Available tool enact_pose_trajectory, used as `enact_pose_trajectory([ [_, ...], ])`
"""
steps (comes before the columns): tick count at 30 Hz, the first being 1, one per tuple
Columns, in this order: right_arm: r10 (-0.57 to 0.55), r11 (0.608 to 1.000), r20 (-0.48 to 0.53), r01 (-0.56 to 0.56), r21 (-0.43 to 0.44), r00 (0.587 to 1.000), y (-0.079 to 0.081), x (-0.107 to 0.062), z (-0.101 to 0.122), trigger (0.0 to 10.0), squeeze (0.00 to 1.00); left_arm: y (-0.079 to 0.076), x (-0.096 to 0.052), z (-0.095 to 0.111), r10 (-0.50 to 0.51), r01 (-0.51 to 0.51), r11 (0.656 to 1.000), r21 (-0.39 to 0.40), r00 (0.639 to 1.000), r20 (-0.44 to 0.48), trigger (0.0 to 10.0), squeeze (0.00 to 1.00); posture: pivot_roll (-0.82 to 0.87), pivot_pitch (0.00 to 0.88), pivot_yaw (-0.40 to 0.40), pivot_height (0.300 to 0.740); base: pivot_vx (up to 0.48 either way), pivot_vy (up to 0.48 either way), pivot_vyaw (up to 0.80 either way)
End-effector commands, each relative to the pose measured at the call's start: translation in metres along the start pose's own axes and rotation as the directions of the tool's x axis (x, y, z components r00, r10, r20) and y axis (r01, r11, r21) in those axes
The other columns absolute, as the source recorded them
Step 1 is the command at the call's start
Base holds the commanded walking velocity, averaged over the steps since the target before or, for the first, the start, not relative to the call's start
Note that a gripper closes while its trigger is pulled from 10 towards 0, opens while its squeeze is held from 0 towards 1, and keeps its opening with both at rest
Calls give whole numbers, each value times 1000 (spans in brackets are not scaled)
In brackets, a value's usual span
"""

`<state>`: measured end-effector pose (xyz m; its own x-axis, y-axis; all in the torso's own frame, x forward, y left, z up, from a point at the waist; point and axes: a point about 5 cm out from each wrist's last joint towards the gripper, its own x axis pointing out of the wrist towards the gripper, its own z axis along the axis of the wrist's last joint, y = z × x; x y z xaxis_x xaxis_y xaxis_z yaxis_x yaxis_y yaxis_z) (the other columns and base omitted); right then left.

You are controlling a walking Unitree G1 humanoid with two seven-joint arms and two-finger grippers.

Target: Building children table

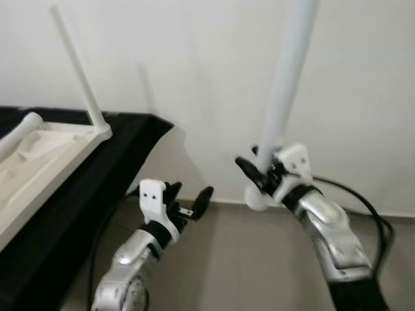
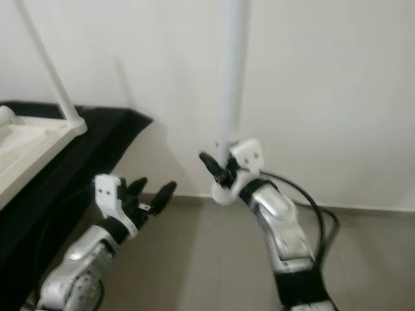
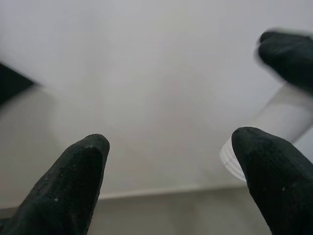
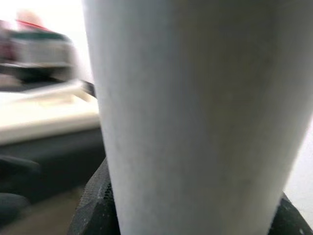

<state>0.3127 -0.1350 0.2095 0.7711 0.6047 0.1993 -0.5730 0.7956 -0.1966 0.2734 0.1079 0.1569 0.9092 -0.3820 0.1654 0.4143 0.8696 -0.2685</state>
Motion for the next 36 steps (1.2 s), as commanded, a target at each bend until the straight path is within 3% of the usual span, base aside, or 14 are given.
enact_pose_trajectory([
  [1, 105, 995, 52, -104, -5, 993, 15, 7, 11, 10000, 0, 10, -6, 0, 37, -37, 999, 8, 999, -7, 10000, 0, -40, 59, 29, 740, 412, 0, 800],
  [11, 258, 966, 98, -255, -42, 961, 19, 6, 30, 10000, 0, 5, -5, -1, 18, -17, 1000, 25, 1000, -14, 10000, 0, -32, 35, 23, 740, 385, 0, 800],
  [19, 303, 953, 105, -298, -64, 947, 18, 6, 36, 10000, 0, 2, -3, -3, 4, -4, 1000, 19, 1000, -18, 10000, 0, -39, 3, 28, 740, 327, 0, 800],
  [36, 371, 928, 102, -363, -88, 923, 18, 7, 39, 10000, 0, 2, 2, -10, 20, -18, 998, 54, 999, -31, 10000, 0, -50, 0, 36, 740, 0, 0, 800],
])
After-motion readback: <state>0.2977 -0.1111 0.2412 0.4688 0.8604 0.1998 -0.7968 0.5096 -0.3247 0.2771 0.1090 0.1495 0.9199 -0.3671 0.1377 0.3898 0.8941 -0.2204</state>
